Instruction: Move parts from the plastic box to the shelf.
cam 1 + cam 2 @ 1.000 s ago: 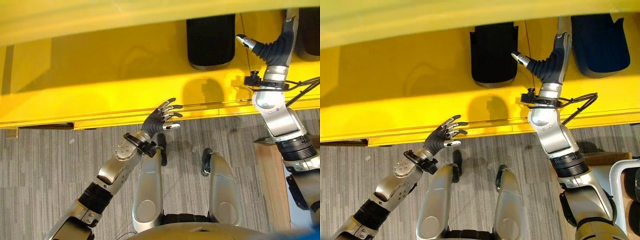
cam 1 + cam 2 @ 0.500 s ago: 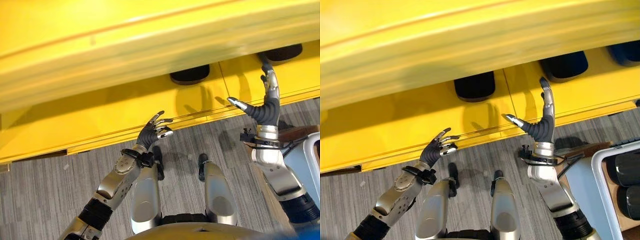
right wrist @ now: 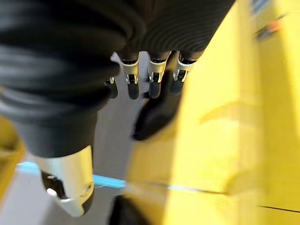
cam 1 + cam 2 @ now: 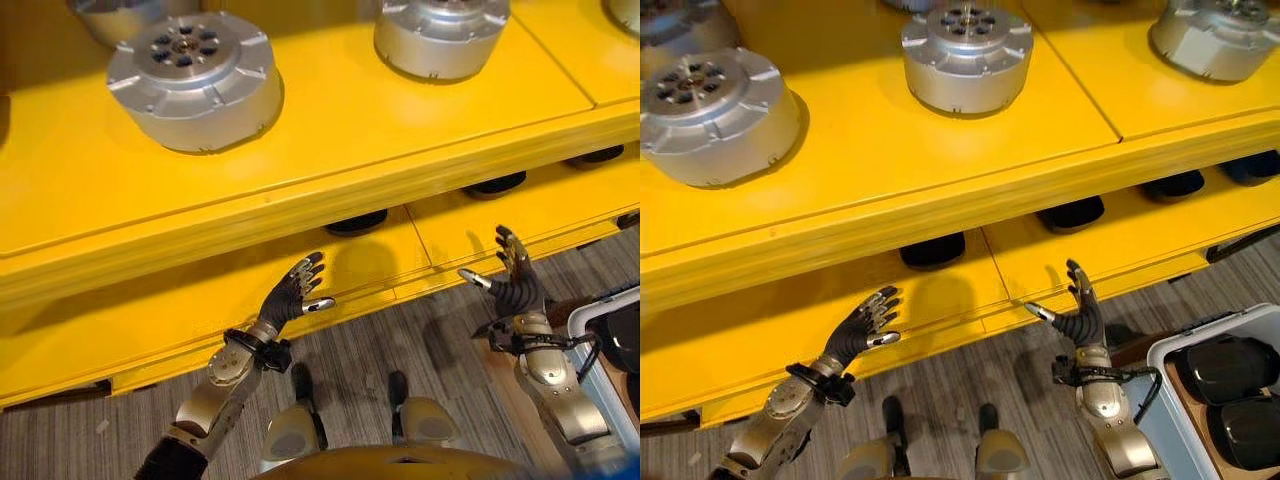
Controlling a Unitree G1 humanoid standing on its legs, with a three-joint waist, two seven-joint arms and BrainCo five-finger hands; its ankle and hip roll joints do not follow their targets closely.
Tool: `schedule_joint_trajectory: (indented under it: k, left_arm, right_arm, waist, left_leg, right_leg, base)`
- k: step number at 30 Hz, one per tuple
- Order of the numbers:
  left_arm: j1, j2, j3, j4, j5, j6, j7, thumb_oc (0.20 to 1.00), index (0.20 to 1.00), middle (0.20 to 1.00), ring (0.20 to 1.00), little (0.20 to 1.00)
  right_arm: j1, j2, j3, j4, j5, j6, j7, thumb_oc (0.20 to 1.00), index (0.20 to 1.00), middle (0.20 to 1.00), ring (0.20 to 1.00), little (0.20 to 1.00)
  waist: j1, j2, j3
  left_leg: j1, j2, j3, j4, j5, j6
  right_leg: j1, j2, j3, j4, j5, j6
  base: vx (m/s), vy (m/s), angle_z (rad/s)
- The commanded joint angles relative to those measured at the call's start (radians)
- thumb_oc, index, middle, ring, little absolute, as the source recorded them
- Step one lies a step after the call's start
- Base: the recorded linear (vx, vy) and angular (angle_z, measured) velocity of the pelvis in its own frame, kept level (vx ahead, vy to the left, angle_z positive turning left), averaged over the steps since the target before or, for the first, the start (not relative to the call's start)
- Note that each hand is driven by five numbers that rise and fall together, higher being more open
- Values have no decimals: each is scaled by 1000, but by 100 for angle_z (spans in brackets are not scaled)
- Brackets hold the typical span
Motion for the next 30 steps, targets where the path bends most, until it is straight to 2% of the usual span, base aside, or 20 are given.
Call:
schedule_joint_trajectory:
  k: [1,3,5,7,8,9,10,12,13,14,16,19,20,22,23,24,26,28,30]
  left_arm:
    - [-39,8,-43,39,23,-62,-212,1000,1000,1000,1000,1000]
    - [-94,25,-117,86,60,-50,-240,1000,1000,1000,1000,1000]
    - [-136,25,-153,105,25,-46,-248,1000,1000,1000,1000,1000]
    - [-176,19,-177,112,23,-8,-272,1000,1000,1000,1000,1000]
    - [-189,10,-187,123,24,5,-274,1000,1000,1000,1000,1000]
    - [-199,-4,-199,127,35,24,-281,1000,1000,1000,1000,1000]
    - [-192,-6,-201,124,36,30,-281,1000,1000,1000,1000,1000]
    - [-164,-13,-196,124,39,51,-270,1000,1000,1000,1000,1000]
    - [-158,-15,-194,125,43,55,-270,1000,1000,1000,1000,1000]
    - [-123,-22,-183,138,76,46,-255,1000,1000,1000,1000,1000]
    - [-110,-19,-176,152,95,44,-243,1000,1000,1000,1000,1000]
    - [-104,-6,-163,171,83,24,-215,1000,1000,1000,1000,1000]
    - [-98,-1,-150,174,78,12,-198,1000,1000,1000,1000,1000]
    - [-94,2,-141,176,68,2,-183,1000,1000,1000,1000,1000]
    - [-92,1,-126,171,55,1,-165,1000,1000,1000,1000,1000]
    - [-88,0,-109,170,39,-2,-134,1000,1000,1000,1000,1000]
    - [-77,-7,-82,164,12,-1,-146,1000,1000,1000,1000,1000]
    - [-49,-13,-36,142,-4,-11,-174,1000,1000,1000,1000,1000]
    - [-39,-14,-19,143,10,-6,-190,1000,1000,1000,1000,1000]
  right_arm:
    - [-75,-27,-21,6,134,50,-17,1000,1000,1000,1000,1000]
    - [-139,2,-19,111,168,104,-76,1000,1000,1000,1000,1000]
    - [-183,18,-20,163,172,155,-137,1000,1000,1000,1000,1000]
    - [-210,42,-43,230,181,201,-163,1000,1000,1000,1000,1000]
    - [-217,53,-50,255,185,202,-141,1000,1000,1000,1000,1000]
    - [-216,77,-52,258,179,218,-117,1000,1000,1000,1000,1000]
    - [-215,86,-54,256,183,222,-115,1000,1000,1000,1000,1000]
    - [-212,109,-59,253,197,229,-113,1000,1000,1000,1000,1000]
    - [-211,113,-59,254,198,231,-112,1000,1000,1000,1000,1000]
    - [-210,127,-60,252,185,230,-96,1000,1000,1000,1000,1000]
    - [-203,134,-56,254,175,219,-98,1000,1000,1000,1000,1000]
    - [-190,136,-51,256,165,211,-151,1000,1000,1000,1000,1000]
    - [-194,132,-53,270,130,224,-161,1000,1000,1000,1000,1000]
    - [-203,128,-50,285,103,232,-162,1000,1000,1000,1000,1000]
    - [-215,121,-48,298,84,239,-161,1000,1000,1000,1000,1000]
    - [-227,114,-44,315,63,254,-145,1000,1000,1000,1000,1000]
    - [-234,103,-42,332,64,259,-155,1000,1000,1000,1000,1000]
    - [-222,78,-67,321,59,285,-202,1000,1000,1000,1000,1000]
    - [-199,68,-92,309,55,298,-235,1000,1000,1000,1000,1000]
  waist:
    - [-20,9,11]
    - [-31,8,19]
    - [-36,2,28]
    - [-40,-8,35]
    - [-44,-13,38]
    - [-50,-25,41]
    - [-52,-27,39]
    - [-55,-35,38]
    - [-55,-36,37]
    - [-53,-40,27]
    - [-50,-42,18]
    - [-31,-43,10]
    - [-18,-47,9]
    - [-8,-51,9]
    - [2,-55,8]
    - [12,-62,9]
    - [28,-68,9]
    - [21,-67,12]
    - [4,-65,13]
  left_leg:
    - [9,71,62,-9,-9,-42]
    - [25,56,93,21,-37,-24]
    - [28,43,115,57,-66,-5]
    - [33,25,143,95,-96,20]
    - [41,15,153,101,-109,30]
    - [63,0,173,96,-125,48]
    - [78,-7,164,87,-145,44]
    - [101,-8,183,58,-148,50]
    - [107,-8,189,49,-148,51]
    - [123,-4,228,13,-138,56]
    - [114,-1,243,1,-134,64]
    - [71,13,280,21,-137,83]
    - [47,24,308,42,-139,84]
    - [35,30,333,53,-137,83]
    - [21,39,357,68,-131,76]
    - [2,51,379,94,-123,65]
    - [-24,75,388,135,-106,37]
    - [-37,98,378,144,-72,8]
    - [-30,106,372,130,-59,-3]
  right_leg:
    - [-23,-50,-76,111,-48,41]
    - [-21,-76,-79,113,-28,60]
    - [-16,-93,-76,113,-18,71]
    - [-8,-120,-76,106,9,92]
    - [-11,-130,-72,100,29,100]
    - [-26,-158,-60,77,99,115]
    - [-27,-170,-51,72,109,128]
    - [-59,-180,-53,85,162,146]
    - [-65,-180,-53,90,168,149]
    - [-85,-153,-86,134,153,154]
    - [-100,-127,-98,188,123,145]
    - [-108,-88,-146,331,23,106]
    - [-88,-80,-182,360,-18,94]
    - [-69,-78,-208,363,-36,87]
    - [-39,-68,-234,337,-66,79]
    - [-11,-65,-263,284,-67,67]
    - [53,-37,-284,195,-100,40]
    - [76,-11,-270,150,-107,17]
    - [67,2,-258,146,-106,8]
  base:
    - [49,367,-37]
    - [8,344,-34]
    - [-19,291,-24]
    - [-5,280,-13]
    - [27,213,-11]
    - [78,140,-11]
    - [56,77,-20]
    - [8,7,-35]
    - [-56,-3,-60]
    - [-80,-10,-61]
    - [-113,-38,-73]
    - [-160,-103,-54]
    - [-147,-126,-48]
    - [-79,-106,-60]
    - [-46,-188,-89]
    - [-30,-232,-92]
    - [28,-306,-111]
    - [48,-338,-96]
    - [26,-220,-70]
